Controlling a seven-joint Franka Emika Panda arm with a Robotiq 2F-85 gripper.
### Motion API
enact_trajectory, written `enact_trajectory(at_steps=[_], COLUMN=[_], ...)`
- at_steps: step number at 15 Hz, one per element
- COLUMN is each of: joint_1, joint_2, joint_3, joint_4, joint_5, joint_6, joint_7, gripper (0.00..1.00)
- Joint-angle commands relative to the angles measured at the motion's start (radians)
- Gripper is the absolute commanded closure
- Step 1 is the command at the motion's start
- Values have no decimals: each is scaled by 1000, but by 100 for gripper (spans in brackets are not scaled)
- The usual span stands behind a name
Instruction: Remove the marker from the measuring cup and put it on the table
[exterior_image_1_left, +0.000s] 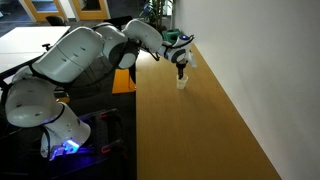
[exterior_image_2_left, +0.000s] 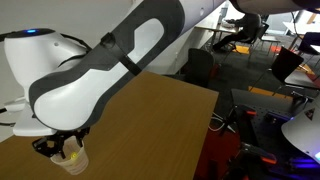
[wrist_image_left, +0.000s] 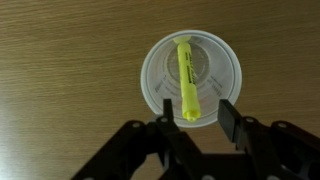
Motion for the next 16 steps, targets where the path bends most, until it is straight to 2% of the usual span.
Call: enact_trajectory(at_steps=[1, 16], joint_1=[-1, 6], joint_2=[-19, 9], joint_3=[9, 0], joint_4=[0, 41], joint_5=[-14, -65], joint_6=[-25, -48], joint_7=[-12, -83], gripper=[51, 53])
